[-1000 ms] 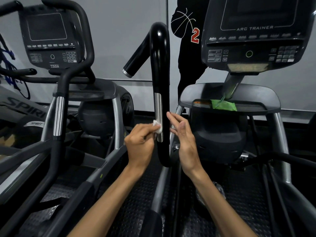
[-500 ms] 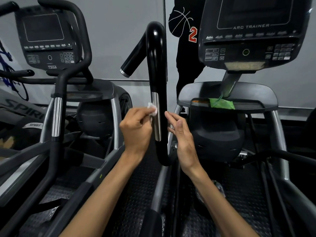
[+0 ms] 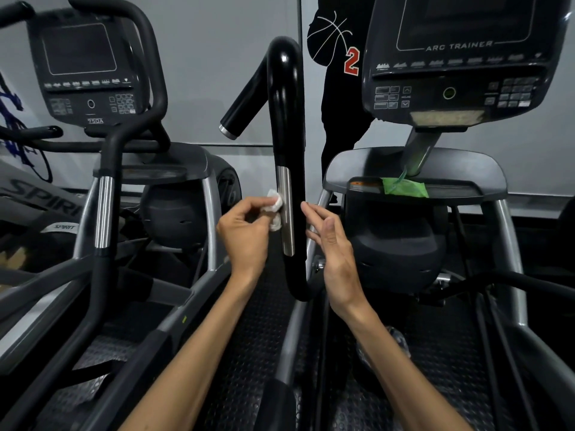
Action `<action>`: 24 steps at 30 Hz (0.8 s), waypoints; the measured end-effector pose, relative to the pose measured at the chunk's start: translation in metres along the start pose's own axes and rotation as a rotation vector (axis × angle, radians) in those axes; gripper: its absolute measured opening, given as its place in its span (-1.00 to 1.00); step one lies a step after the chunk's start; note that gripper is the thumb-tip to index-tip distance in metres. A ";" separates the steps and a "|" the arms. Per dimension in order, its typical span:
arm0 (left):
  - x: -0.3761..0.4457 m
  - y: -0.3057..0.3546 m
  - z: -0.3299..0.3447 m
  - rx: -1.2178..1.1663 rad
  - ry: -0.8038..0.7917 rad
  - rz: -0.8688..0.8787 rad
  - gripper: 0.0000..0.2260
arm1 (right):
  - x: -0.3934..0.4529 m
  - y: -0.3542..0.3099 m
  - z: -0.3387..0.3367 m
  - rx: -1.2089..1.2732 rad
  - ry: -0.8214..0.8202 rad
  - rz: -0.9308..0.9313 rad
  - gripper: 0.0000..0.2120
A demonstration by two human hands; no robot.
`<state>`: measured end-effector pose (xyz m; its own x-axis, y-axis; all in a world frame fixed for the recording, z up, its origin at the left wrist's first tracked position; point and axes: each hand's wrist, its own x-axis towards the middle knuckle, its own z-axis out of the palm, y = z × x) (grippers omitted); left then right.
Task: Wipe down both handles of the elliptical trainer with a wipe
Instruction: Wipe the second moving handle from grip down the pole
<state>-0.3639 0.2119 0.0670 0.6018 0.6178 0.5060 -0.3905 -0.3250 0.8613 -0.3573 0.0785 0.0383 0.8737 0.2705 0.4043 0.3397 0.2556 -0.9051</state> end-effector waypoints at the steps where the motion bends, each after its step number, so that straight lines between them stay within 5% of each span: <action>1: -0.005 -0.005 0.000 -0.017 -0.004 -0.023 -0.80 | 0.000 0.000 -0.001 0.002 0.000 -0.006 -0.44; 16: -0.028 -0.027 -0.012 0.109 -0.074 -0.176 -0.85 | 0.002 0.006 -0.003 -0.043 0.012 -0.016 -0.39; 20: -0.033 -0.014 -0.007 0.202 -0.016 -0.040 -0.87 | 0.002 0.010 -0.003 -0.083 0.017 -0.052 -0.49; 24: -0.050 -0.024 -0.014 0.232 -0.054 0.078 -0.67 | 0.003 0.009 -0.004 -0.082 0.011 -0.058 -0.51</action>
<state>-0.3946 0.1989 0.0203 0.6151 0.5469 0.5680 -0.2708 -0.5300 0.8036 -0.3500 0.0775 0.0306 0.8553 0.2472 0.4553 0.4168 0.1937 -0.8881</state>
